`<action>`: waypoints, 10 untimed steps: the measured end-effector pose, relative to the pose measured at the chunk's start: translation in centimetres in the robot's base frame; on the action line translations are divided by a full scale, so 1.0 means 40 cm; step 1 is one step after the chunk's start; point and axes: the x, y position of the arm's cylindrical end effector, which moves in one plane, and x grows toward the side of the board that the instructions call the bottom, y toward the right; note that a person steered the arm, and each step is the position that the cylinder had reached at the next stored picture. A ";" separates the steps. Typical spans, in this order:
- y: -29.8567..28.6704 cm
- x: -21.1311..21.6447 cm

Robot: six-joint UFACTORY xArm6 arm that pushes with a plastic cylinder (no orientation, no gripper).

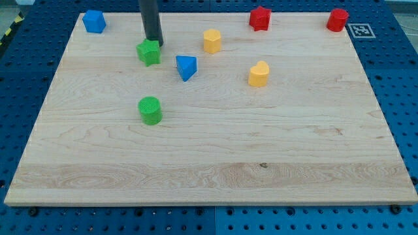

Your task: Move the green start towards the left corner of the board

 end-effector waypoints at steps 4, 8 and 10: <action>0.094 0.040; -0.039 0.146; -0.045 0.008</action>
